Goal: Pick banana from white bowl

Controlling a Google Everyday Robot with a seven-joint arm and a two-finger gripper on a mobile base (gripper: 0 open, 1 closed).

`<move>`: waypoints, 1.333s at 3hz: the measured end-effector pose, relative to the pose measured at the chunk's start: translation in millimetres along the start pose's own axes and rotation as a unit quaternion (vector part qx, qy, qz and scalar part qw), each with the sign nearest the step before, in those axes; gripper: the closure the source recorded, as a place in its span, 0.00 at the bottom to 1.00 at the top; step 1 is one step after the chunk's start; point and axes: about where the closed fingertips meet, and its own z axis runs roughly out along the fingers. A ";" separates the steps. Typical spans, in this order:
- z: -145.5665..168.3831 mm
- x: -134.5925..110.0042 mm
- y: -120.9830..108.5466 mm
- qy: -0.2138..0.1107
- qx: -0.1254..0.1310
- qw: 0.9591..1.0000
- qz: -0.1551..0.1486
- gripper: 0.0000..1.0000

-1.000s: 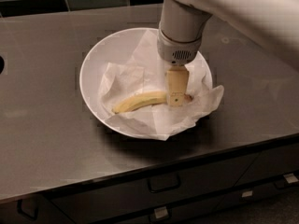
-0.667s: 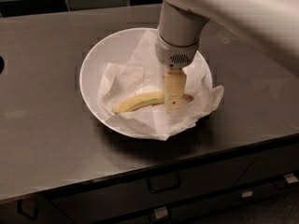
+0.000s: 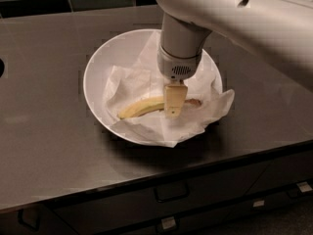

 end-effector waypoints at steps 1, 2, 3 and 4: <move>5.3 -3.7 1.0 -0.001 -0.003 1.000 -0.001 0.32; 16.1 -8.6 -1.9 -0.004 -0.013 1.000 -0.011 0.36; 31.2 -15.3 -4.8 -0.007 -0.033 0.999 -0.026 0.35; 35.1 -18.6 -4.8 -0.007 -0.044 0.998 -0.034 0.42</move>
Offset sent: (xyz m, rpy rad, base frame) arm 0.0118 0.0179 -0.0268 0.0002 0.0516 0.0533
